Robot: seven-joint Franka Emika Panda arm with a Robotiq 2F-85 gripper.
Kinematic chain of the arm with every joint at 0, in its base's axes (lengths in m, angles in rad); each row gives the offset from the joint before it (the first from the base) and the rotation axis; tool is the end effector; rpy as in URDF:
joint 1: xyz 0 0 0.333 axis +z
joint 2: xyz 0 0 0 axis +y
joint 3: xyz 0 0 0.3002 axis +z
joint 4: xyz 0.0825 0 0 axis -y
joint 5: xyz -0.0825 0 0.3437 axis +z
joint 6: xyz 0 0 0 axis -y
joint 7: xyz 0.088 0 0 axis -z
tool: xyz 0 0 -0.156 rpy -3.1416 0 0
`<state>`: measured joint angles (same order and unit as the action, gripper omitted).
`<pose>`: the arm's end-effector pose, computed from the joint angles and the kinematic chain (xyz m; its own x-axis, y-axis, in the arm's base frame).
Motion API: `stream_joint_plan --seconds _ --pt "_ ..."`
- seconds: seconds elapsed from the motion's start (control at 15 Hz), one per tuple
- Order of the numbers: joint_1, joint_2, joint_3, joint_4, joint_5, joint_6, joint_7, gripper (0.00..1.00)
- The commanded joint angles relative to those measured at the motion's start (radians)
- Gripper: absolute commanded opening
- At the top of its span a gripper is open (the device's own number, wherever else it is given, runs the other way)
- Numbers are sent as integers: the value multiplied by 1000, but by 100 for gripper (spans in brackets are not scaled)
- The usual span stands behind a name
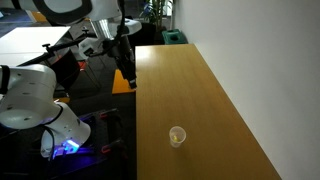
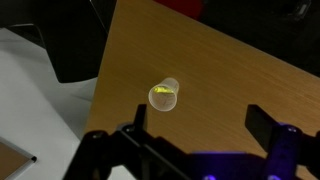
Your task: Take the yellow marker out of the clear cup
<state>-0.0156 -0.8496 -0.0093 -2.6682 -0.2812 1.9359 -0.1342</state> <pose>0.2884 -0.0388 0.4483 0.9764 0.2051 0.0681 0.1794 -0.9449 0.2739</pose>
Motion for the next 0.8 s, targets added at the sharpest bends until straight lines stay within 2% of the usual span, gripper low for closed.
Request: stream_joint_plan --seconds 0.0,0.47,0.73 --pt "-2 17 -3 11 -1 24 25 100" --pt "-45 140 -5 64 48 170 220 100" --pt "-76 276 10 123 139 251 384 100"
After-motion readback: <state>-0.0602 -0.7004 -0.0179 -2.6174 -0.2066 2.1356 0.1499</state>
